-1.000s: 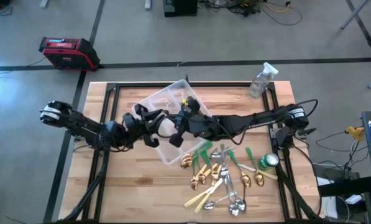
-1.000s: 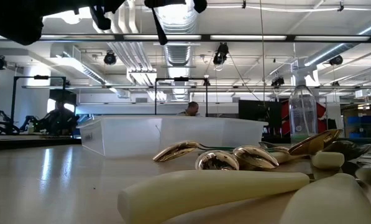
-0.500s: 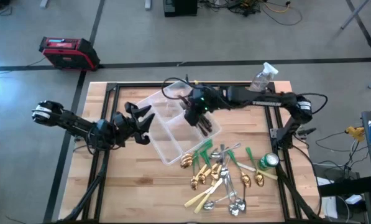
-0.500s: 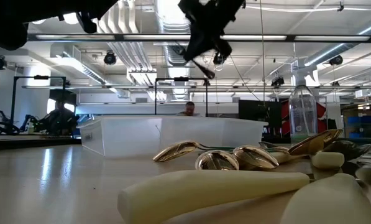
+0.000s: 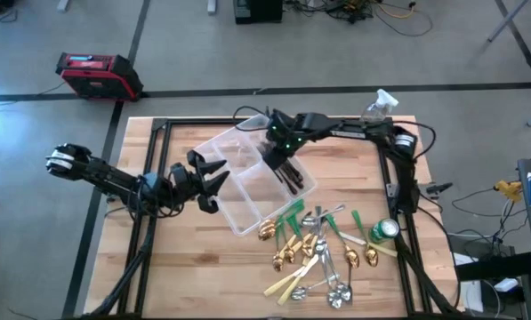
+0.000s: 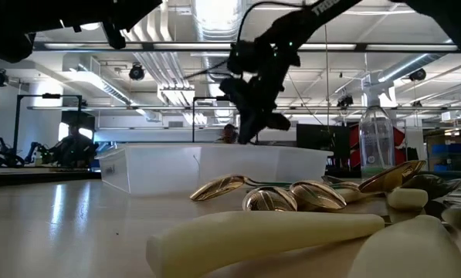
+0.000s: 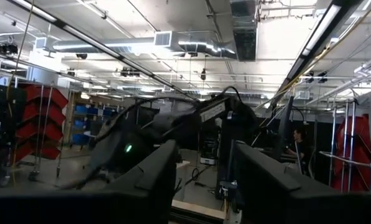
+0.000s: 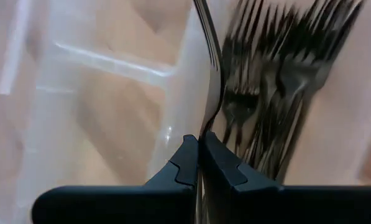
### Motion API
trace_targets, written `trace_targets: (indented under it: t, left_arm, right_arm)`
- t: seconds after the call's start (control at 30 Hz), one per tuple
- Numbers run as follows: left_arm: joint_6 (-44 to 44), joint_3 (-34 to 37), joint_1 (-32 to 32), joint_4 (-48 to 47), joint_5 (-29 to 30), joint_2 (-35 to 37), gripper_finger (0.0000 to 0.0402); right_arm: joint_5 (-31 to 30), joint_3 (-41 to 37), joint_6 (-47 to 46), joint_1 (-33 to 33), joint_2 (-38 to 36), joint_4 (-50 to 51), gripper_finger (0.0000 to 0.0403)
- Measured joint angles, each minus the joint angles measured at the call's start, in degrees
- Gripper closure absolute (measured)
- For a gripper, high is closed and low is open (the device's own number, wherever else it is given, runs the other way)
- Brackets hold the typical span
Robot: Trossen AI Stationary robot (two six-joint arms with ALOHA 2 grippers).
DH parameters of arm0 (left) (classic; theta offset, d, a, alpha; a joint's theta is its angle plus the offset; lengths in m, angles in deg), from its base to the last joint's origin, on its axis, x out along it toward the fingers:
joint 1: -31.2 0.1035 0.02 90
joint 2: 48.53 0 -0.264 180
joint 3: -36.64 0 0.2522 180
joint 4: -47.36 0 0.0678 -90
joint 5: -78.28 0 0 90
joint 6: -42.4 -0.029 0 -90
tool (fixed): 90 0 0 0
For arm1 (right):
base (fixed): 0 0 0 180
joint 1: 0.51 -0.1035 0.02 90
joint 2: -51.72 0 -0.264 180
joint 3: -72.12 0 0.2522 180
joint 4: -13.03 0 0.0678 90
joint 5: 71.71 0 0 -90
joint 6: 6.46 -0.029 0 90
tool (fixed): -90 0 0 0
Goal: Sort silverware
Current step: Put the black fork into the transparent silverware tray
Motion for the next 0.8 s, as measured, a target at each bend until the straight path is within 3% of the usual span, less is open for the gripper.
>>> trace_targets:
  t: [0.43, 0.8]
  left_arm:
    - [0.0, 0.0, 0.0, -0.9, 0.0, 0.1, 0.0263]
    - [0.0, 0.0, 0.0, -1.3, 0.0, 0.1, 0.0264]
  right_arm:
    - [4.1, 0.0, -0.1, 1.3, 9.6, 0.9, 0.0403]
    - [1.1, 0.0, 1.1, 1.9, 7.9, -0.2, 0.0403]
